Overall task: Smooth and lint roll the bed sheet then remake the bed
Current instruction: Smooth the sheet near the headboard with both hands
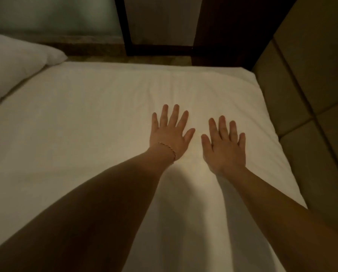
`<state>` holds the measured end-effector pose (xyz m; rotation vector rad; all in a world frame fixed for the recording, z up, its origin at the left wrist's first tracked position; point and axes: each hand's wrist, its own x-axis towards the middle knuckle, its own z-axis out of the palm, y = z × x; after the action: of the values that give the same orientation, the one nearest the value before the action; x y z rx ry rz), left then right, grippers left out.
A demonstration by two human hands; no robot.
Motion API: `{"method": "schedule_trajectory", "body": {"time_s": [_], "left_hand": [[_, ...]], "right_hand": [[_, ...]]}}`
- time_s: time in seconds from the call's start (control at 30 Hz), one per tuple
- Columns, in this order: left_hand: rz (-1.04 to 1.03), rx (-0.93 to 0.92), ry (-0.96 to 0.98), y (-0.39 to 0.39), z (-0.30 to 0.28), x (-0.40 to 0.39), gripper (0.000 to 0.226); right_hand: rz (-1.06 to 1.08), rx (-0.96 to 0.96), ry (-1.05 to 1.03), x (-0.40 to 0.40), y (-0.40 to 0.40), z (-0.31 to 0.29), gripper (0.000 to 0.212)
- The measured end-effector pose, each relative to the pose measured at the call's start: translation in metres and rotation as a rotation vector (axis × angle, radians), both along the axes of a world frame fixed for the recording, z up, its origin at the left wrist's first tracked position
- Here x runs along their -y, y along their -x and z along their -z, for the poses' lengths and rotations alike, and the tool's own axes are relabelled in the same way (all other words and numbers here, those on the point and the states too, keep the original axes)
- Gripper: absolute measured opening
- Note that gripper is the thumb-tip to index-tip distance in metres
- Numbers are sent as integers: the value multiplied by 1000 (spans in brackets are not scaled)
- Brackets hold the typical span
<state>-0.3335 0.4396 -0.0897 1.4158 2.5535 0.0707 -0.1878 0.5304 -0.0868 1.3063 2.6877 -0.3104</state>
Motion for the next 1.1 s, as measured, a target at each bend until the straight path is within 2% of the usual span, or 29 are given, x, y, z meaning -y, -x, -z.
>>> {"method": "schedule_trajectory", "body": {"time_s": [0.17, 0.37, 0.43, 0.53, 0.67, 0.77, 0.87, 0.93, 1.1], "left_hand": [[109, 16, 28, -67, 2, 71, 67], [156, 56, 132, -114, -11, 135, 73], [153, 130, 87, -150, -10, 161, 72], [193, 80, -78, -210, -6, 219, 63], [206, 7, -100, -253, 0, 282, 55], [171, 37, -141, -265, -6, 301, 51], [108, 93, -281, -275, -5, 321, 44], [127, 95, -295, -281, -3, 346, 46], [156, 51, -142, -285, -4, 423, 57]], "right_hand": [[-152, -6, -61, 73, -96, -6, 60], [142, 19, 49, 120, -137, -7, 60], [-14, 29, 19, 167, -154, -8, 60], [-237, 66, -12, 211, -204, -11, 61], [-77, 93, -4, 211, -231, -10, 65], [59, 59, 71, 250, -224, -12, 64], [-144, 70, 63, 307, -243, -15, 62], [-251, 76, 36, 323, -270, -14, 61], [91, 75, 55, 328, -296, -13, 61]]}}
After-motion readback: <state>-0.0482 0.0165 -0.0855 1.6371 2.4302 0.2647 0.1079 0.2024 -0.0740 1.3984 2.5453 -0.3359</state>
